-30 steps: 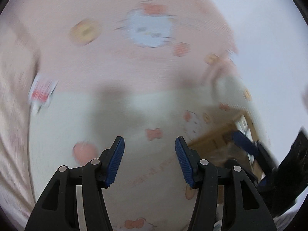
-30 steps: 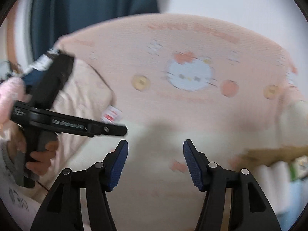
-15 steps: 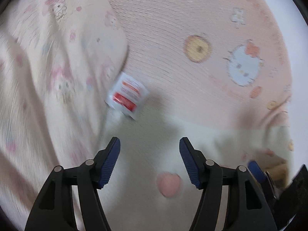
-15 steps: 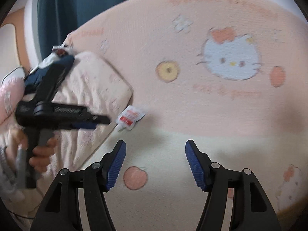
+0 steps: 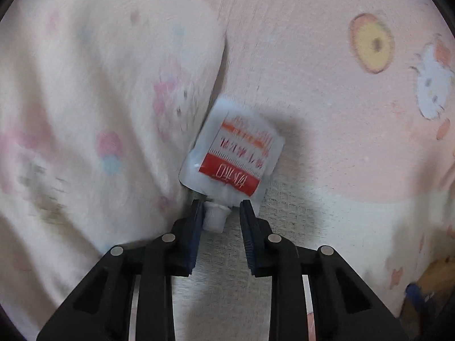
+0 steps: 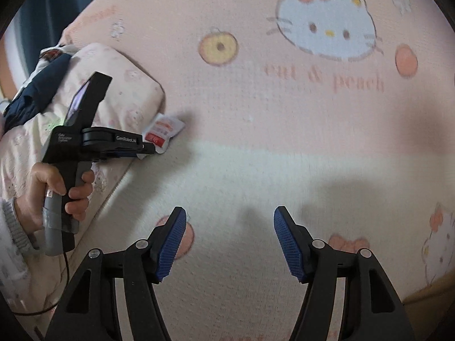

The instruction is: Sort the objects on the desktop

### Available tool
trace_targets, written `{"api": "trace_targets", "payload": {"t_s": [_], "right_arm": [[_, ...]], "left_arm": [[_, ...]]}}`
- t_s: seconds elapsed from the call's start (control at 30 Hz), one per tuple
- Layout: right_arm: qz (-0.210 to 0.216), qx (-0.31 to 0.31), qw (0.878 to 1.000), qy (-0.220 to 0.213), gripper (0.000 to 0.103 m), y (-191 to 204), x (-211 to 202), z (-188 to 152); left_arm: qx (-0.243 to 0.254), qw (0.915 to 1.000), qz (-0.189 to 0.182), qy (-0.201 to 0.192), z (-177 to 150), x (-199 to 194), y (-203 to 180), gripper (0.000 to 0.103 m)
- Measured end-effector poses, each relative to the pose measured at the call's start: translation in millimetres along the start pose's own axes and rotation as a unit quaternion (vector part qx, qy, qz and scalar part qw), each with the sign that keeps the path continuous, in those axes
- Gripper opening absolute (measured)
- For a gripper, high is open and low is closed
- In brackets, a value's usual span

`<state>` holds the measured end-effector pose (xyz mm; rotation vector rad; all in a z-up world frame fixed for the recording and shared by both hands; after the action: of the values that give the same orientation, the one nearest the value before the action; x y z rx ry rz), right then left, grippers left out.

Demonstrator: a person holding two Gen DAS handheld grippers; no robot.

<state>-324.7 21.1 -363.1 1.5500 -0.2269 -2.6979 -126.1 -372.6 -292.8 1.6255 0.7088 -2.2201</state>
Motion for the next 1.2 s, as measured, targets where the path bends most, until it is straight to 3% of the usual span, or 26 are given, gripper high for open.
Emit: {"api": "trace_targets", "payload": {"t_s": [0.1, 0.27, 0.43, 0.57, 0.67, 0.83, 1.0, 1.1, 1.13, 1.17, 1.2], "right_arm": [[0.003, 0.01, 1.0, 0.011, 0.062, -3.8, 4.4, -3.3], [0.015, -0.003, 1.0, 0.021, 0.062, -1.4, 9.8, -6.8], [0.033, 0.002, 0.999, 0.025, 0.062, -0.2, 13.0, -9.7], [0.043, 0.013, 0.998, 0.033, 0.062, -3.1, 14.6, -12.4], [0.053, 0.025, 0.997, 0.045, 0.062, -3.3, 17.2, -16.5], [0.062, 0.028, 0.996, 0.052, 0.061, -3.0, 20.4, -29.1], [0.075, 0.071, 0.991, 0.083, 0.061, -18.0, 30.8, -40.2], [0.072, 0.071, 0.992, 0.074, 0.061, -18.3, 24.3, -42.0], [0.069, 0.069, 0.993, 0.071, 0.061, -18.1, 22.7, -42.0], [0.068, 0.066, 0.993, 0.07, 0.061, -17.1, 21.7, -42.0], [0.07, 0.063, 0.993, 0.07, 0.061, -15.3, 21.4, -42.0]], "left_arm": [[-0.011, 0.9999, -0.012, 0.005, 0.0, 0.6, -0.1, 0.022], [0.016, 0.999, -0.037, 0.018, -18.6, -0.7, -11.6, 0.022], [0.056, 0.9947, -0.074, 0.045, -62.0, -5.1, -32.3, 0.022], [0.103, 0.9911, -0.069, 0.049, -105.8, -10.7, -50.9, 0.022], [0.096, 0.9907, -0.082, 0.052, -129.7, -15.1, -61.0, 0.022], [0.046, 0.9847, -0.147, 0.082, -153.9, -13.3, -66.3, 0.021], [0.088, 0.9837, -0.135, 0.08, -163.8, -18.6, -78.7, 0.022], [0.101, 0.9798, -0.148, 0.088, -162.0, -22.5, -83.3, 0.034], [0.103, 0.9802, -0.145, 0.087, -160.2, -24.9, -82.4, 0.047], [0.103, 0.9808, -0.143, 0.084, -158.2, -27.5, -80.0, 0.053], [0.099, 0.9808, -0.147, 0.081, -159.1, -32.0, -77.3, 0.053]]}}
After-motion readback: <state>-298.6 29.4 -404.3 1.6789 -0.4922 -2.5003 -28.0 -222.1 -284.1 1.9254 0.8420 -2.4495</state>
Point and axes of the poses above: each gripper's, at about its wrist camera, not at the fingertips, and x roughly the way its jaws point, y to its left, z to its top, the point moved 8 cm from there along x, roughly the way its jaws point, and after that the axes turned 12 degrees about y, right-handed, at the moved point
